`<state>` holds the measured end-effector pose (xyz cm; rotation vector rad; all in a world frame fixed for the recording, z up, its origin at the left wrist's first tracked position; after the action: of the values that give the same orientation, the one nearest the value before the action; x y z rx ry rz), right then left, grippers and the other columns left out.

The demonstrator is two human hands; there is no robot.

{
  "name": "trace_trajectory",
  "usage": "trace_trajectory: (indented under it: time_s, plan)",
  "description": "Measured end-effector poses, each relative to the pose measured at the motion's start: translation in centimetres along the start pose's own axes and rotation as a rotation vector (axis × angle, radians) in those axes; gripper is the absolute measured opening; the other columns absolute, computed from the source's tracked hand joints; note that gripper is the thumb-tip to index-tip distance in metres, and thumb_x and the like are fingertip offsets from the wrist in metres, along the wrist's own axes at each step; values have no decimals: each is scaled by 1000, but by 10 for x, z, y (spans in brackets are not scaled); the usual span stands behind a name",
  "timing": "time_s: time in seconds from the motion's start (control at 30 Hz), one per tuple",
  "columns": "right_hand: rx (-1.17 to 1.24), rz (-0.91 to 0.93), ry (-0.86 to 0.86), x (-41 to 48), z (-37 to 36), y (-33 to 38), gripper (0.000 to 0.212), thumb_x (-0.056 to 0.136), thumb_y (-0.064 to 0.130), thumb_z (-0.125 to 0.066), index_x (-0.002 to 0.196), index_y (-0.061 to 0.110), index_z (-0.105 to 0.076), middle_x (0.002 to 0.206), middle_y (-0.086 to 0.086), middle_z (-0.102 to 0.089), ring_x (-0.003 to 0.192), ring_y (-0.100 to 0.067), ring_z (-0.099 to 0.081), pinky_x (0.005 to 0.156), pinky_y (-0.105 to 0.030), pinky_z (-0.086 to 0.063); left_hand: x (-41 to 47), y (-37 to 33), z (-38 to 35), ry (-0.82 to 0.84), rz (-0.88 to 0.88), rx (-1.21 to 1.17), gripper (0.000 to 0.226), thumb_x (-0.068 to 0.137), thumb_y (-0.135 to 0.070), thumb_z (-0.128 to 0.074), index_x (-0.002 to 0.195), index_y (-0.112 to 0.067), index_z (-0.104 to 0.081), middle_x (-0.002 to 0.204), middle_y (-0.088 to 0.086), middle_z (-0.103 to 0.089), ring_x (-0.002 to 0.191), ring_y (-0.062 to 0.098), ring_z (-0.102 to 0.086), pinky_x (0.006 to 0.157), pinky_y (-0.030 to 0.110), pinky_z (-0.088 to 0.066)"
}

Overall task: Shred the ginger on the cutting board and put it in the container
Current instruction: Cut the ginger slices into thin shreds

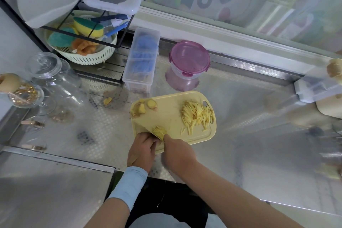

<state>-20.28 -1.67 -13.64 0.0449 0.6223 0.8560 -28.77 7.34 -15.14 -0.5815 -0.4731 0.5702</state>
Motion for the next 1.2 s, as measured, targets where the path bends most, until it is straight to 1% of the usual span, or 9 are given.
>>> trace_trajectory:
  time_s: [0.2, 0.33, 0.4, 0.53, 0.67, 0.8, 0.97, 1.1, 1.2]
  plan:
    - [-12, 8, -44, -4, 2, -3, 21, 89, 9, -48, 94, 20, -31, 70, -2, -44, 64, -31, -47, 53, -33, -36, 1, -3, 3, -12, -28, 47, 29, 86, -26, -48, 82, -11, -73, 92, 5, -66, 92, 17, -51, 69, 22, -44]
    - [-57, 3, -39, -13, -17, -17, 17, 89, 13, -42, 92, 22, -28, 76, -2, -48, 55, -26, -41, 45, -31, -26, 3, -3, 5, -19, -25, 68, 30, 84, -27, -48, 77, -12, -73, 88, 5, -68, 90, 16, -51, 66, 23, -45]
    - [-86, -11, -26, -17, -26, -25, 12, 88, 16, -41, 98, 20, -35, 79, 0, -48, 54, -25, -38, 42, -32, -21, 3, -3, 5, -28, -22, 64, 29, 84, -26, -48, 77, -11, -73, 87, 5, -68, 89, 16, -51, 67, 21, -44]
    - [-36, -22, -19, -18, -19, -24, 22, 89, 15, -43, 92, 26, -24, 79, -3, -50, 63, -32, -47, 50, -34, -32, 1, -3, 4, -33, -1, 38, 30, 83, -27, -49, 79, -11, -74, 89, 5, -68, 89, 16, -51, 60, 25, -49]
    - [13, -32, -7, -7, -7, -11, 15, 92, 12, -44, 99, 21, -35, 84, -10, -58, 69, -33, -50, 59, -36, -42, -1, -2, 4, -25, -16, 26, 28, 84, -26, -50, 82, -13, -74, 92, 3, -67, 91, 14, -53, 63, 23, -48]
    - [-1, -12, -31, -4, -4, -3, 21, 93, 13, -46, 95, 24, -28, 74, -4, -47, 67, -32, -49, 58, -35, -41, -1, -1, 3, -5, 1, 35, 28, 85, -27, -50, 82, -13, -73, 93, 3, -67, 90, 17, -52, 58, 28, -50]
    - [14, -11, -49, -9, -4, -1, 21, 92, 13, -45, 94, 23, -27, 74, -4, -49, 66, -34, -50, 55, -36, -40, 0, 1, 3, 3, 16, 50, 30, 86, -28, -48, 82, -13, -73, 92, 3, -67, 89, 16, -52, 57, 29, -51]
    - [13, -27, -60, -19, -4, -6, 22, 92, 15, -45, 91, 25, -25, 70, -2, -48, 59, -29, -44, 46, -33, -30, 1, -1, 5, -23, 0, 67, 32, 84, -27, -47, 79, -11, -74, 89, 7, -68, 87, 16, -50, 55, 28, -52]
    - [-15, -31, -63, -25, -8, -9, 25, 91, 16, -47, 91, 26, -24, 74, -3, -53, 61, -31, -49, 50, -34, -37, 0, -2, 5, -26, 18, 46, 33, 85, -27, -46, 78, -11, -74, 88, 7, -67, 87, 17, -50, 55, 29, -51]
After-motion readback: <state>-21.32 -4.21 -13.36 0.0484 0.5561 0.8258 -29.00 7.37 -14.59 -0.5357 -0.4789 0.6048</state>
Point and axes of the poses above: each hand's wrist, its own x-axis towards the middle knuckle, its own z-axis out of the back of the hand, y = z × x, the point moved 7 cm from there along x, towards the middle knuckle
